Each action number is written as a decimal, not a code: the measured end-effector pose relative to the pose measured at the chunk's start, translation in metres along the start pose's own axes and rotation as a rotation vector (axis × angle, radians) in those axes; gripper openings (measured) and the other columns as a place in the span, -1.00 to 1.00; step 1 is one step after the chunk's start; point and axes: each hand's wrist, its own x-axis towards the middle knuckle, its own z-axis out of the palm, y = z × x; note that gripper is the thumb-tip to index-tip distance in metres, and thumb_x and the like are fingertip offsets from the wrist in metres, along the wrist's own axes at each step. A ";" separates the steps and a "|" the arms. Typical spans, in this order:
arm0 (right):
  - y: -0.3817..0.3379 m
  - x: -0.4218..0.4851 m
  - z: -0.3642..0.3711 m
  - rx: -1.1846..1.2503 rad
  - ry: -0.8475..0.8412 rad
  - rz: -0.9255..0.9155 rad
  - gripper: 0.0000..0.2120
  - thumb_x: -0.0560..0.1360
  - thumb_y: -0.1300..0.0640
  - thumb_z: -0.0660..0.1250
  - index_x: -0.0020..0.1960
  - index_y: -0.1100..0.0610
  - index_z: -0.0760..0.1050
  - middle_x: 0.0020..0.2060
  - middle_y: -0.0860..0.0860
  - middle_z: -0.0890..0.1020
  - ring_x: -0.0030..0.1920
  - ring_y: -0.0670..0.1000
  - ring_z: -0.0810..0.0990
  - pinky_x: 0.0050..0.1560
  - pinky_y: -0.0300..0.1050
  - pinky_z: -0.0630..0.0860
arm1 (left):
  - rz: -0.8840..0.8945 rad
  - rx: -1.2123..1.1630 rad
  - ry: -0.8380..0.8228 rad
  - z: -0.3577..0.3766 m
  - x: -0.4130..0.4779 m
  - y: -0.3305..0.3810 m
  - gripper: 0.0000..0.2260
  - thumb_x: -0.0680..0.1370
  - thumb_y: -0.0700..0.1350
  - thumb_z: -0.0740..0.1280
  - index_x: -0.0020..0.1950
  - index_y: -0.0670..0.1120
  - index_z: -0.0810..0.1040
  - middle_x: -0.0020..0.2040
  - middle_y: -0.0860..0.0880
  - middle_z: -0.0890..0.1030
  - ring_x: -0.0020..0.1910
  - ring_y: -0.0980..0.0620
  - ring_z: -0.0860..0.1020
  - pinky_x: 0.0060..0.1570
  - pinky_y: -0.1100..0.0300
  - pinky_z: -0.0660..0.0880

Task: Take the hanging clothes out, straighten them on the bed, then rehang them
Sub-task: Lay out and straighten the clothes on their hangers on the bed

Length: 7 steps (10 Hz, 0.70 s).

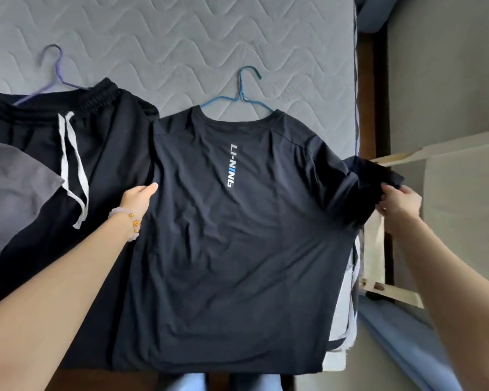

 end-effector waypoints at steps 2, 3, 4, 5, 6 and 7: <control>-0.011 0.038 -0.040 0.133 0.104 0.113 -0.74 0.60 0.27 0.17 -0.25 0.09 0.31 -0.38 0.01 0.49 -0.47 -0.10 0.53 -0.14 -0.14 0.58 | -0.117 -0.231 0.035 -0.003 0.032 -0.004 -0.65 0.46 0.14 0.32 0.13 -0.04 0.57 -0.01 -0.02 0.56 -0.18 0.02 0.50 0.07 0.08 0.46; 0.002 0.044 -0.044 0.174 0.114 0.214 -0.83 0.64 0.20 0.10 -0.10 0.14 0.39 -0.04 0.05 0.59 -0.11 0.07 0.58 0.17 -0.06 0.54 | -0.090 -0.210 0.054 0.002 0.018 0.008 -0.73 0.52 0.04 0.28 0.18 0.00 0.56 -0.07 0.00 0.56 -0.21 0.07 0.48 -0.12 0.17 0.44; 0.012 0.033 -0.041 0.394 0.258 0.366 -0.60 0.65 0.29 -0.08 0.47 0.30 0.17 0.42 0.28 0.37 0.32 0.26 0.47 0.25 -0.01 0.45 | 0.027 -0.109 0.116 0.013 0.011 0.013 -0.74 0.55 -0.08 0.29 0.22 -0.11 0.54 -0.09 -0.03 0.54 -0.13 0.03 0.48 0.00 0.11 0.48; 0.023 0.029 -0.043 0.201 0.269 0.367 -0.57 0.58 0.39 0.04 0.45 0.33 0.24 0.31 0.26 0.48 0.27 0.21 0.54 0.10 -0.05 0.56 | 0.093 -0.021 0.184 0.018 0.007 0.016 -0.67 0.54 -0.12 0.32 0.27 -0.20 0.52 -0.02 -0.20 0.59 -0.07 -0.10 0.49 0.14 0.03 0.49; 0.028 0.026 -0.044 -0.054 0.151 0.324 -0.76 0.62 0.26 0.09 0.25 0.20 0.41 0.09 0.06 0.42 0.05 0.03 0.45 0.03 -0.15 0.46 | 0.148 0.001 0.213 0.019 0.006 0.018 -0.70 0.53 -0.18 0.33 0.23 -0.27 0.52 -0.28 0.10 0.46 -0.32 0.18 0.41 -0.37 0.57 0.36; 0.029 0.010 -0.024 -0.342 0.229 0.145 -0.64 0.56 0.21 0.18 0.35 0.21 0.31 0.30 0.19 0.48 0.21 0.18 0.50 0.19 0.05 0.44 | 0.171 0.061 0.205 0.017 -0.002 0.015 -0.73 0.52 -0.18 0.34 0.19 -0.26 0.53 0.05 -0.17 0.62 -0.05 -0.04 0.55 -0.06 0.31 0.40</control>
